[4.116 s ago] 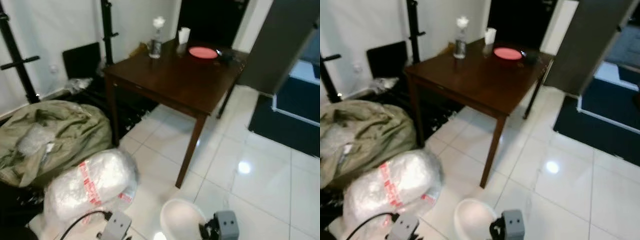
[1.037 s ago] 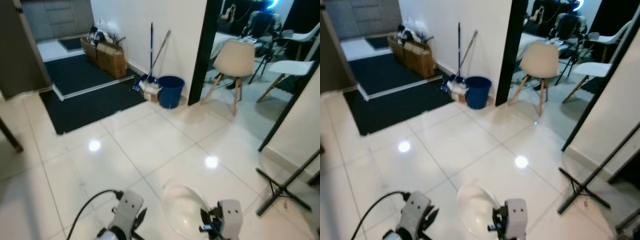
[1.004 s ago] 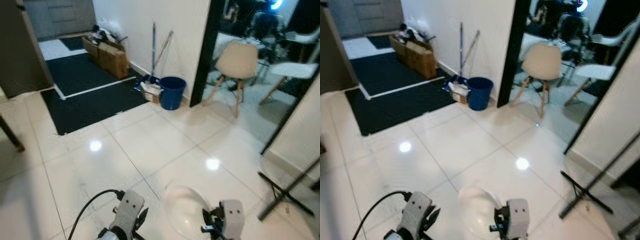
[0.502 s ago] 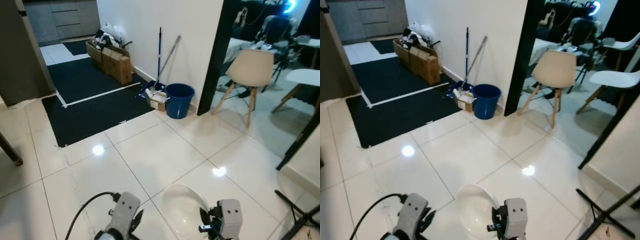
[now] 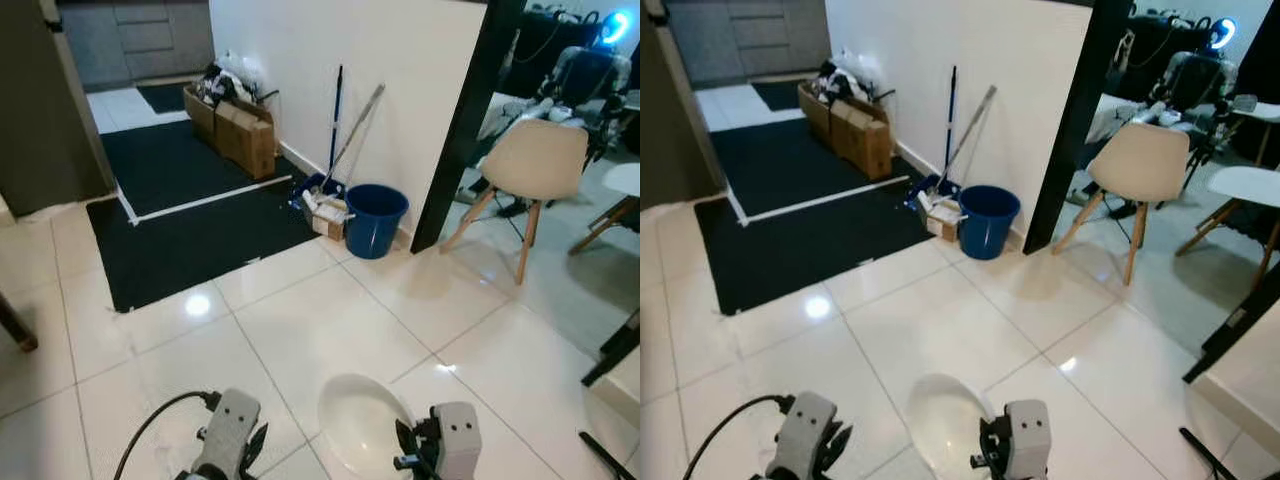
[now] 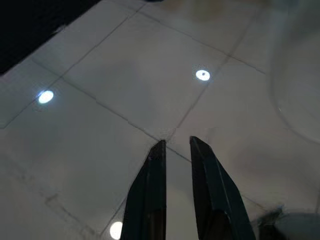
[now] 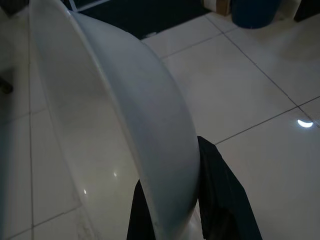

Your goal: Setting the table

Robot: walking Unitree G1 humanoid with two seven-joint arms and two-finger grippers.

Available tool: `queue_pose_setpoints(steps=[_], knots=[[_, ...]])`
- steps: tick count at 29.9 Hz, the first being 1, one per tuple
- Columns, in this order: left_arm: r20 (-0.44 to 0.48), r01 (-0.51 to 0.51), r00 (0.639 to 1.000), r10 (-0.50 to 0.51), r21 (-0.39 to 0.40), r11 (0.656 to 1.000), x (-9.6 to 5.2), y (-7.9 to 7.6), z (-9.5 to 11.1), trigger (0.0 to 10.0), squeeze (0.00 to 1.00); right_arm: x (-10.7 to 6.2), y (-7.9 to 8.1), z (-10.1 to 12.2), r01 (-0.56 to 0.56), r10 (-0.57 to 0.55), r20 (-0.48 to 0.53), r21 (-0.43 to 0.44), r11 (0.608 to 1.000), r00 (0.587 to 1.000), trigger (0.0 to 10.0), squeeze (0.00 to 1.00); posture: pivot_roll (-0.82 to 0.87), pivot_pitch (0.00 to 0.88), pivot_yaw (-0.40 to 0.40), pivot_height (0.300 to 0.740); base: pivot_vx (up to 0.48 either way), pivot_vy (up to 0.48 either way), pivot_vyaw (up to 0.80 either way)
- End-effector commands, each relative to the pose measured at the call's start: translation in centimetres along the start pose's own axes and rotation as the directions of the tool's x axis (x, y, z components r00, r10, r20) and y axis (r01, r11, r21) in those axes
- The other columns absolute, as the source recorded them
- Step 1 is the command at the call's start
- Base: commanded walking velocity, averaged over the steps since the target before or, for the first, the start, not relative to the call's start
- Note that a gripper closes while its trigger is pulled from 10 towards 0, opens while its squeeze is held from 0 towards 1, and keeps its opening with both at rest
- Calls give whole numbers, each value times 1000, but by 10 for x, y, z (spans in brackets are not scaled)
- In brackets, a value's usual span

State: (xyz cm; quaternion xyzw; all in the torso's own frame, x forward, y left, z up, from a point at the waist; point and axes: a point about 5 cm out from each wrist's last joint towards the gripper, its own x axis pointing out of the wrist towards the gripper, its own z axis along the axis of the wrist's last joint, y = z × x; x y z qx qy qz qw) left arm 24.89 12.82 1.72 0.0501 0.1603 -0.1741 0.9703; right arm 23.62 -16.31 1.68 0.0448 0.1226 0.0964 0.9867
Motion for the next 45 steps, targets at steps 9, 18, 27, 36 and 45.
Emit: queue_pose_setpoints(steps=[9, 18, 27, 36, 45], knots=[[-33, -26, 999, 25, -17, 1000, -5, 4, -9, 10000, 0, -4, 2, -3, -71, 70, -23, -31, 997, 997, 10000, 0, 14, 70, 31, 740, 480, 0, 0], [-30, -23, 999, 22, -13, 1000, -3, 4, -7, 10000, 0, -3, 2, 1, -93, 92, -17, -45, 995, 996, 10000, 0, 13, 73, 40, 740, 480, 0, 0], [-28, -19, 999, 18, -8, 1000, -3, 5, -5, 10000, 0, -2, -3, 2, -51, 51, -7, -38, 998, 999, 10000, 0, 16, 77, 46, 740, 480, 0, 0], [-29, -18, 999, 18, -6, 1000, -4, 6, -5, 10000, 0, -1, 0, 3, -49, 49, 3, -27, 998, 999, 10000, 0, 20, 80, 49, 740, 480, 0, 0], [-32, -16, 999, 16, -3, 1000, -4, 6, -5, 10000, 0, -1, 3, 2, -56, 56, 5, -23, 998, 998, 10000, 0, 21, 83, 51, 740, 480, 0, 0]])
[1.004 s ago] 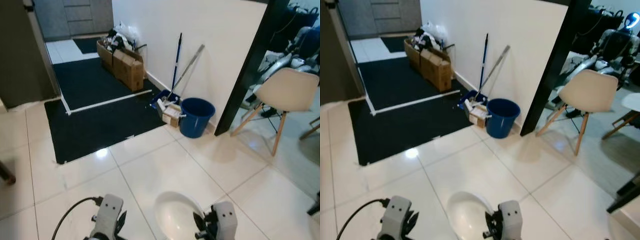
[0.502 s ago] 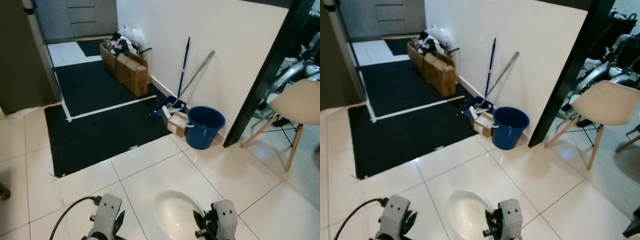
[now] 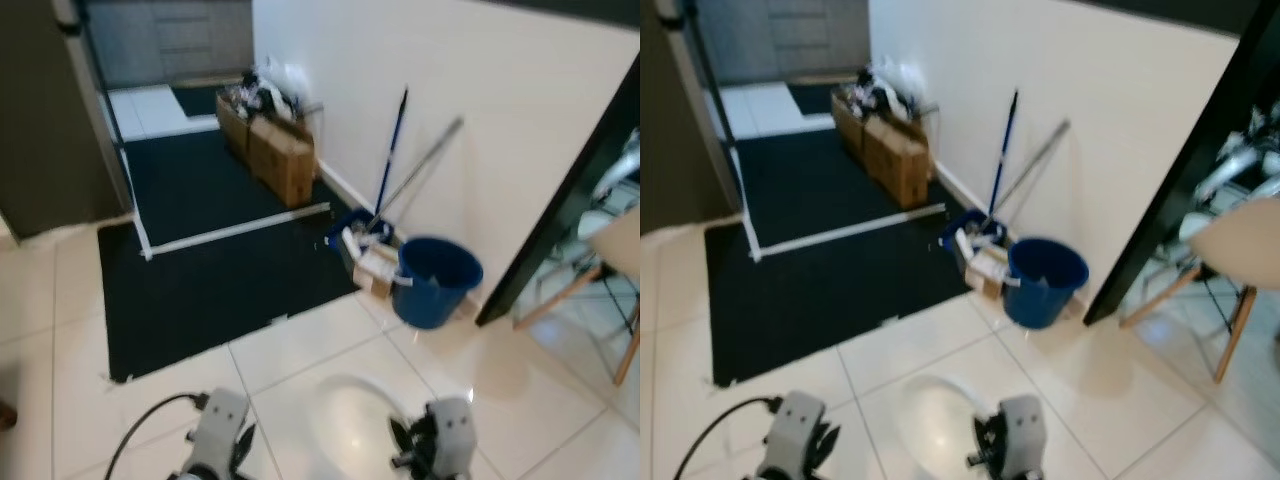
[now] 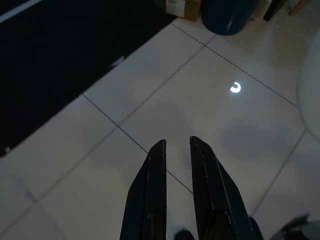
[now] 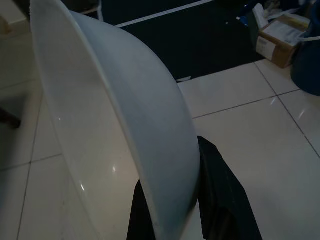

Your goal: Setting the table

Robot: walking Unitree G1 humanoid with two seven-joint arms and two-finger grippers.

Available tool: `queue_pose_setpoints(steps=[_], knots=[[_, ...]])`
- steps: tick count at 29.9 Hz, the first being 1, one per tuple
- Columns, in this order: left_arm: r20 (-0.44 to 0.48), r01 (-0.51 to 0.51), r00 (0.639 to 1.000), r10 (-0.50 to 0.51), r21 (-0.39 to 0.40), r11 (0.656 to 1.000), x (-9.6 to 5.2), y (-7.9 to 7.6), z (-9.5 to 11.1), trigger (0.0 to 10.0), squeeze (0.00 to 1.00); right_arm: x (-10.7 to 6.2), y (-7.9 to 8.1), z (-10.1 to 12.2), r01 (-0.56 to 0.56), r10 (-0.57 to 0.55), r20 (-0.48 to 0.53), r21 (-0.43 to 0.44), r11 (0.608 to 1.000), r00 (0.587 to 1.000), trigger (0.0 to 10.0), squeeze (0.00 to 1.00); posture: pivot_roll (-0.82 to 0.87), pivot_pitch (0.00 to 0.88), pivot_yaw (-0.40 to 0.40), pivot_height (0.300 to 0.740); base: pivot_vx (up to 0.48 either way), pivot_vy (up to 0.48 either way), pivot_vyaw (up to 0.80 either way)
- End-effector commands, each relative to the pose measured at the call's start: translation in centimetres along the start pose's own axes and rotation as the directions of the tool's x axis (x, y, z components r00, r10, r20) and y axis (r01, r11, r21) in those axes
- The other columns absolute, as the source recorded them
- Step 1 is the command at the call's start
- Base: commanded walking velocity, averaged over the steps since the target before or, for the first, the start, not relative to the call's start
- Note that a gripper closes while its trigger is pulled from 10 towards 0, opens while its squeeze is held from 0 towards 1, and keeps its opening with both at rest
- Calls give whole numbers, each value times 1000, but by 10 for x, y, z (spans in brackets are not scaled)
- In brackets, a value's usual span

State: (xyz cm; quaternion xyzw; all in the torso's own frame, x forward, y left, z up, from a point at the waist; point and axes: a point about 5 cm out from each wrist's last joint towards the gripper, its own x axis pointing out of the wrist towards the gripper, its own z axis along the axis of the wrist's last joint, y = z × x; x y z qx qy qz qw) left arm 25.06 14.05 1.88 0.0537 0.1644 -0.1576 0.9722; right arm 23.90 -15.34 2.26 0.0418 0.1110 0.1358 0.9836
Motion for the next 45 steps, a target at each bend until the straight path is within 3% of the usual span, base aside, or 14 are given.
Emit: queue_pose_setpoints(steps=[1, 25, 45], knots=[[-21, 18, 1000, -18, -3, 1000, -1, -6, -5, 10000, 0, -5, -6, -3, 20, -20, -12, -5, 1000, 1000, 10000, 0, 21, 85, 52, 740, 480, 0, 0], [-28, 23, 999, -23, 8, 1000, 0, -5, -4, 10000, 0, -4, -2, -4, 8, -8, -8, 1, 1000, 1000, 10000, 0, 20, 73, 64, 740, 462, 0, 0], [-37, 21, 999, -23, -31, 999, 0, -8, -4, 10000, 0, -6, 3, -6, -14, 13, -20, -26, 1000, 1000, 10000, 0, -46, 93, 89, 740, 0, 0, 40]])
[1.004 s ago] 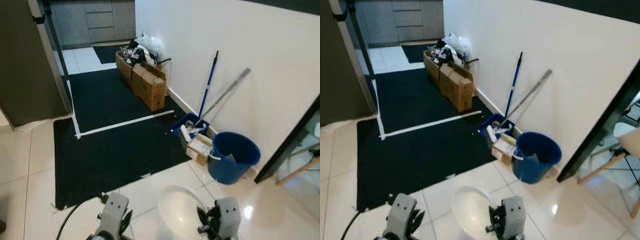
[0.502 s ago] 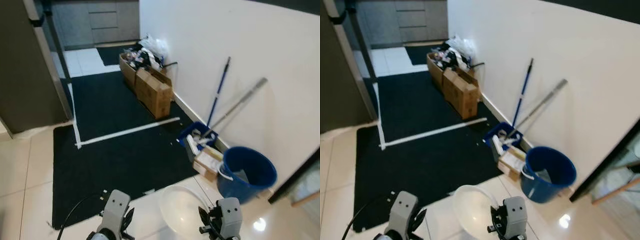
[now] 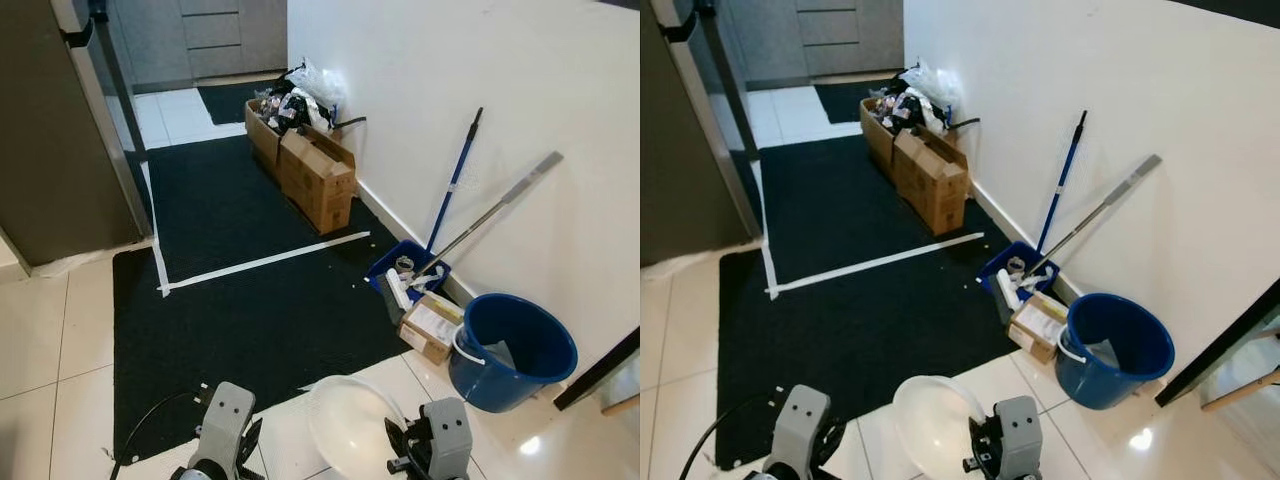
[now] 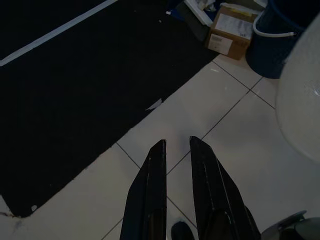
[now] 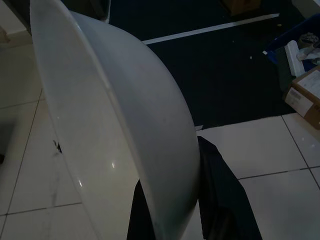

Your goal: Setting the table

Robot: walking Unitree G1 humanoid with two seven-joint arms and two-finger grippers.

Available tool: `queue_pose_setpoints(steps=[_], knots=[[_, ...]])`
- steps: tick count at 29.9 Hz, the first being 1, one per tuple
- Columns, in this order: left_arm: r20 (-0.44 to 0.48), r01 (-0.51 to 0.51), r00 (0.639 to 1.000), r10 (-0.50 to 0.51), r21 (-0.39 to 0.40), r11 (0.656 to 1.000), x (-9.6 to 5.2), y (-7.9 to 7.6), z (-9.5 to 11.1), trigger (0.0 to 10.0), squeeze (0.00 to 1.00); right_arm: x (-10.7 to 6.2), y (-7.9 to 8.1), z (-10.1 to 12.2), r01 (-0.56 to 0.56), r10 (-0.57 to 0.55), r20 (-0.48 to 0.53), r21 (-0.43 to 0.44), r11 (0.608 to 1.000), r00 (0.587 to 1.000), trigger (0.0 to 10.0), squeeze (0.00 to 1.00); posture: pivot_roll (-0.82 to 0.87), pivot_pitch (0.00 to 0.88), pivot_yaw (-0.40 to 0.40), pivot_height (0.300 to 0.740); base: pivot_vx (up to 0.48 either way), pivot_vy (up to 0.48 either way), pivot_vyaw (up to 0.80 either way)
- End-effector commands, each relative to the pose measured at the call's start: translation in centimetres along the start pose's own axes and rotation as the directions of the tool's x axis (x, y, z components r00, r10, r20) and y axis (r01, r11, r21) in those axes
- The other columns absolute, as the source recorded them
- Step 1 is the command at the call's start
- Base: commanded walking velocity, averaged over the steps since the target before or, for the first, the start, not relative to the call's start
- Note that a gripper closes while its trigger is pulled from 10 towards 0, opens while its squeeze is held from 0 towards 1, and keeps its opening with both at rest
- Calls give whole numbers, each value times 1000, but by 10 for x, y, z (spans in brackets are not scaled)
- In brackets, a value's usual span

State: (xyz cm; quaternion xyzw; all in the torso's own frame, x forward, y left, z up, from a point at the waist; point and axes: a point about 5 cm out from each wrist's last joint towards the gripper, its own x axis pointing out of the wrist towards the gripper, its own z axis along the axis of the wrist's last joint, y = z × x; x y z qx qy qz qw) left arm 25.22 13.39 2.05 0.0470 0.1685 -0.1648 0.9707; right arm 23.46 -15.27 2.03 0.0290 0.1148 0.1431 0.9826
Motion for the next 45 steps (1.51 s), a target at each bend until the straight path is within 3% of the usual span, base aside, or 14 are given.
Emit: queue_pose_setpoints(steps=[1, 23, 45], knots=[[-33, 4, 999, -5, -24, 1000, -3, -2, -7, 10000, 0, -3, 2, -3, -1, 1, -8, -1, 1000, 1000, 10000, 0, -61, 94, 105, 740, 0, 0, 631], [-75, 38, 997, -36, 17, 999, -6, 0, -13, 10000, 0, -4, 6, -3, 29, -29, 3, 14, 999, 1000, 10000, 0, -89, 108, 149, 740, 0, 0, 792], [-86, -18, 996, 18, 7, 1000, -9, 5, -15, 10000, 0, 0, 3, 0, 19, -19, -3, 8, 1000, 1000, 10000, 0, -3, 105, 101, 740, 0, 0, 800]])
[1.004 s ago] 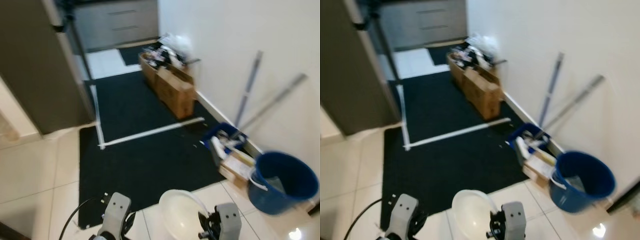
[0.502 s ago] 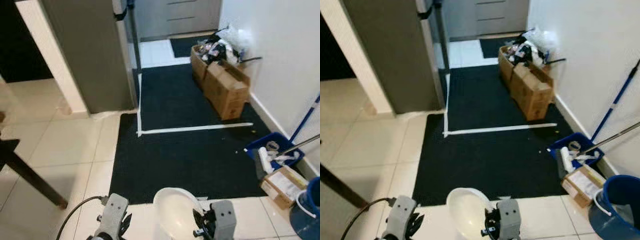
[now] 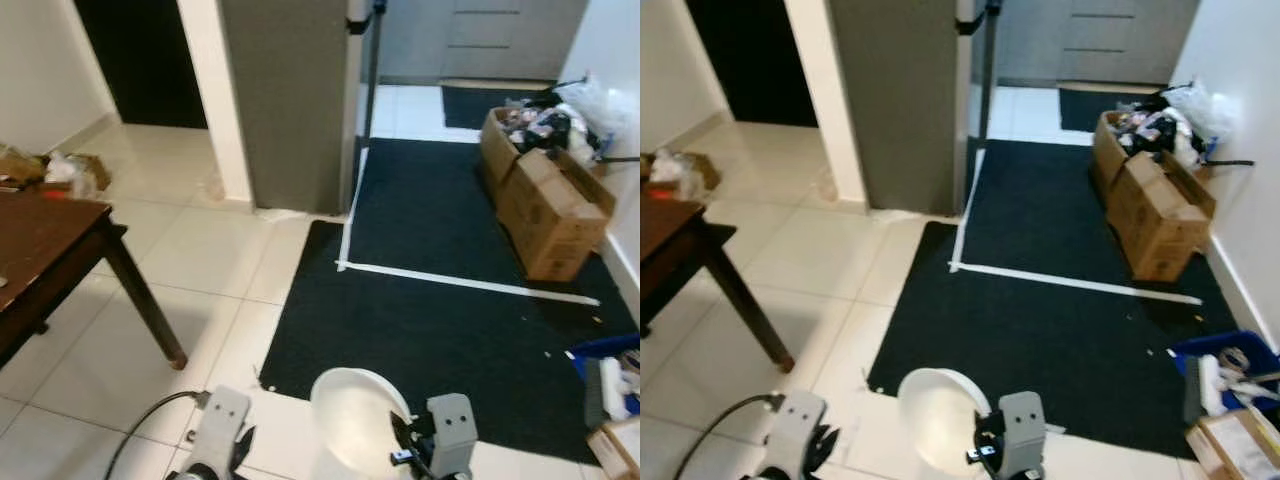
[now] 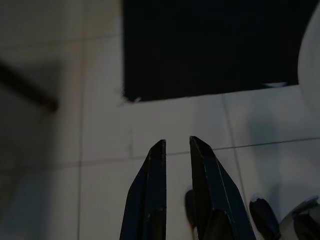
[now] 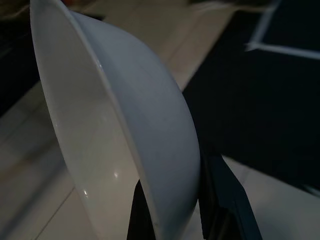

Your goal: Setting the table

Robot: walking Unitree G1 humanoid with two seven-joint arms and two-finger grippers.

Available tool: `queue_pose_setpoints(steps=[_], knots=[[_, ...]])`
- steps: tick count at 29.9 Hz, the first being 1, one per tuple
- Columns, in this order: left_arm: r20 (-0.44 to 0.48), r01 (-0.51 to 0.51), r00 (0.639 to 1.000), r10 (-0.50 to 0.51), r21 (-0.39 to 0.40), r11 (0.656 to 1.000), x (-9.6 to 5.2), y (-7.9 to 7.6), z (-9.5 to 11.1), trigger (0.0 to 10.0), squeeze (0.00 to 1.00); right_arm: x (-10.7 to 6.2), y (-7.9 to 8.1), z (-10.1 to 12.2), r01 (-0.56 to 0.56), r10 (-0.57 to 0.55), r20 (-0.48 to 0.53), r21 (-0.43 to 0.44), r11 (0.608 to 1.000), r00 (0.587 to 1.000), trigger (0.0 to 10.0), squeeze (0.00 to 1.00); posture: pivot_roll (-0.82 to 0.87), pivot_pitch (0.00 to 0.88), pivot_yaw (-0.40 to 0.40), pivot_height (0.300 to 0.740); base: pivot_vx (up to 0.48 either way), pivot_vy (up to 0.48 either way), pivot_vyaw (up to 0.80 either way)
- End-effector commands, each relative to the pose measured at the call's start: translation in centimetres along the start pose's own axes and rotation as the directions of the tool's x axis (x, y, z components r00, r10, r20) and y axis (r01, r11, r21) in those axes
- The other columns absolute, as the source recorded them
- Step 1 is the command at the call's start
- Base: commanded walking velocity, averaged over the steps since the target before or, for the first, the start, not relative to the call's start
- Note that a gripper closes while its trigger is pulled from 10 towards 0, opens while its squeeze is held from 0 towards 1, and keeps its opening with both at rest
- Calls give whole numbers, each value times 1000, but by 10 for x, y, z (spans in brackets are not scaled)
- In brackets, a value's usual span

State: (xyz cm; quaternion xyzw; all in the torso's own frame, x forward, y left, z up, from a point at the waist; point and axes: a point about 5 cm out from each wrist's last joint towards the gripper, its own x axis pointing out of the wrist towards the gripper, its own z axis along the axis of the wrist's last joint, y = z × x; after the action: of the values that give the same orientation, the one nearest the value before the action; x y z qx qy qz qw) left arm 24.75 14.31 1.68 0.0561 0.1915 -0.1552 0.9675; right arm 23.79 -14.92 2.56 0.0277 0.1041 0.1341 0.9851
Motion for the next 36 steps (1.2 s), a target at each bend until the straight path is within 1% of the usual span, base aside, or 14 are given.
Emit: queue_pose_setpoints(steps=[1, 17, 36], knots=[[-37, -2, 999, 2, -2, 1000, -3, -2, -9, 10000, 0, -2, 0, -6, -1, 1, -25, 11, 1000, 1000, 10000, 0, -3, 105, 101, 740, 0, 0, 800], [-41, -15, 999, 15, -1, 1000, -4, 0, -8, 10000, 0, -1, 1, -6, -9, 9, -27, 10, 1000, 1000, 10000, 0, 4, 101, 96, 740, 0, 0, 800], [-33, -40, 999, 40, 2, 999, -5, 5, -5, 10000, 0, 4, -2, 1, -13, 13, -4, 1, 1000, 1000, 10000, 0, 17, 88, 92, 740, 0, 0, 800]])
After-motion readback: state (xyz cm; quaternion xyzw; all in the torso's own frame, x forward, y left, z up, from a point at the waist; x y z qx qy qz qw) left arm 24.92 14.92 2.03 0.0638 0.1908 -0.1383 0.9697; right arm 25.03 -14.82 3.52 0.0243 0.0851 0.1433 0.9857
